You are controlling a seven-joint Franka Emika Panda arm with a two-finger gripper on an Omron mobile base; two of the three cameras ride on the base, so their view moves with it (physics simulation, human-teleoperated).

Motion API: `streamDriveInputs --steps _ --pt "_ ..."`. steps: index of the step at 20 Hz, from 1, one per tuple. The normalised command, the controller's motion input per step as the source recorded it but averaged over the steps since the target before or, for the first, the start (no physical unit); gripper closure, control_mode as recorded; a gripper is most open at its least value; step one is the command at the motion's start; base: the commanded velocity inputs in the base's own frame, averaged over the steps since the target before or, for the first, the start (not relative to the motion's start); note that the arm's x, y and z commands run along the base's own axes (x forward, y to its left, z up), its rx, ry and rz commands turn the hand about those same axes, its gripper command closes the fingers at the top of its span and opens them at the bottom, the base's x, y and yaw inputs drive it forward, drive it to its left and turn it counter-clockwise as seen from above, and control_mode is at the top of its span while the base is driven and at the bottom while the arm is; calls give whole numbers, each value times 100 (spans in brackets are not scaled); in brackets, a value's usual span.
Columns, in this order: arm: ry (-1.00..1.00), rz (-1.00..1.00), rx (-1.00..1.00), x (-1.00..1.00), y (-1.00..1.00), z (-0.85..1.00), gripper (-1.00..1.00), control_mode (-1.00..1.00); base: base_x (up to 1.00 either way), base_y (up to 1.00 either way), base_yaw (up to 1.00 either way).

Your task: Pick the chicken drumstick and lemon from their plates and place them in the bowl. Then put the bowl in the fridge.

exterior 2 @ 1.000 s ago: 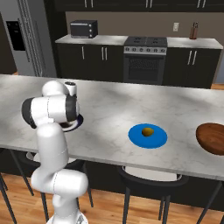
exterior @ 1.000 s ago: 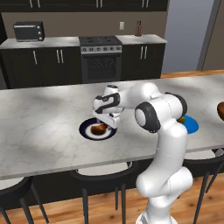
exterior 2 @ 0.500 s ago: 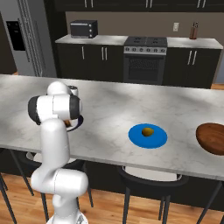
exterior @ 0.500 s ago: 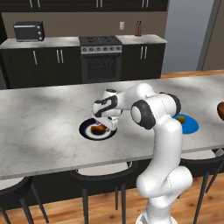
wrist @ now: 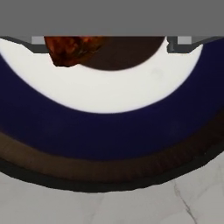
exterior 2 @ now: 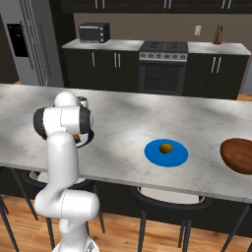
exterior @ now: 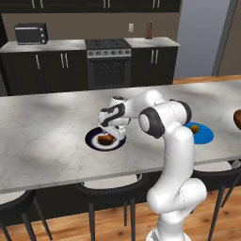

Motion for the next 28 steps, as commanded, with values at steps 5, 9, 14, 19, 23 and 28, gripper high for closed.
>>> streamDriveInputs --steps 5,9,14,19,23,28 --pt "-1 0 -3 -2 8 -21 100 -100 0 0 0" --pt "0 0 -1 -10 0 -21 100 -100 0 0 0" --pt "-1 1 9 -16 -7 6 100 -100 0 0 0" --pt "4 3 19 -29 -11 48 100 -100 0 0 0" --pt "6 14 12 -34 -18 56 100 -100 0 0 0" --pt "0 20 1 -42 -30 48 100 -100 0 0 0"
